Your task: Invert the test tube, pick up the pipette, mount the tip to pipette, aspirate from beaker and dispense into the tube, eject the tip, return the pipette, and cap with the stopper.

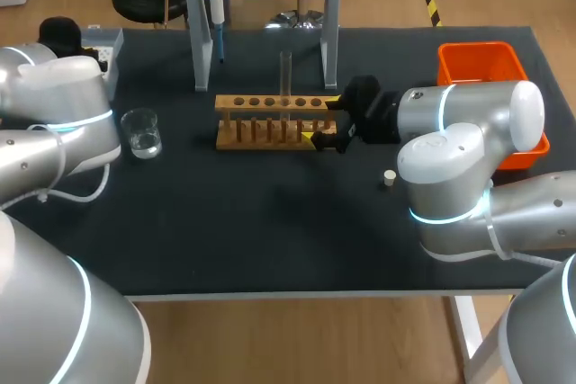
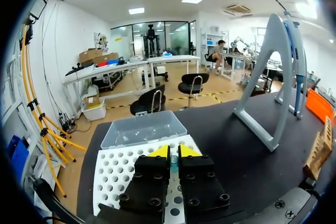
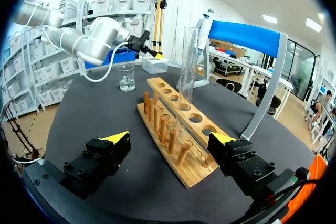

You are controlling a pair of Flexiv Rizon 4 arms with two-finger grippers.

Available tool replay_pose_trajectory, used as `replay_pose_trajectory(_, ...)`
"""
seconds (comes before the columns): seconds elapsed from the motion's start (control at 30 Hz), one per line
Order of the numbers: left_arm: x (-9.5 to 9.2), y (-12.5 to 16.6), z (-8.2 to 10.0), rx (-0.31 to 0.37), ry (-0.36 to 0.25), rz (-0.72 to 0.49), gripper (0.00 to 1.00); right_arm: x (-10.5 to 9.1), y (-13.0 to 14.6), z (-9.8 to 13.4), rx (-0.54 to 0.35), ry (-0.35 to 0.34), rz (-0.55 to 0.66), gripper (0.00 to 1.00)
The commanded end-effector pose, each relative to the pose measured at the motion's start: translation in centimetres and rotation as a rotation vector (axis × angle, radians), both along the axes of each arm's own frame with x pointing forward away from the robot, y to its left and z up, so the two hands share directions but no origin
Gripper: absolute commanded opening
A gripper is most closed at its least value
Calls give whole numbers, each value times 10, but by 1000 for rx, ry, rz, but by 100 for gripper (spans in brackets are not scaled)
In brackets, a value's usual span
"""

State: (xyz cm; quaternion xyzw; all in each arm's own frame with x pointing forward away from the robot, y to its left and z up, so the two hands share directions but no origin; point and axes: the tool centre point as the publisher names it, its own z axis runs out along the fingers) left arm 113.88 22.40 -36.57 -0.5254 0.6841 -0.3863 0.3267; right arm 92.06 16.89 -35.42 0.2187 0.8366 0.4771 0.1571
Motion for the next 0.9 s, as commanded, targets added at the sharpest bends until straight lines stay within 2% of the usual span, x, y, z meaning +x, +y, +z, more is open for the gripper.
replay_pose_trajectory(0.03, 1, -1, 0, 2, -3, 1, 0, 0, 0, 0, -1, 1, 0, 100)
replay_pose_trajectory(0.9, 0, 1, 16, 20, -31, 23, 0, 0, 0, 0, -1, 1, 0, 100)
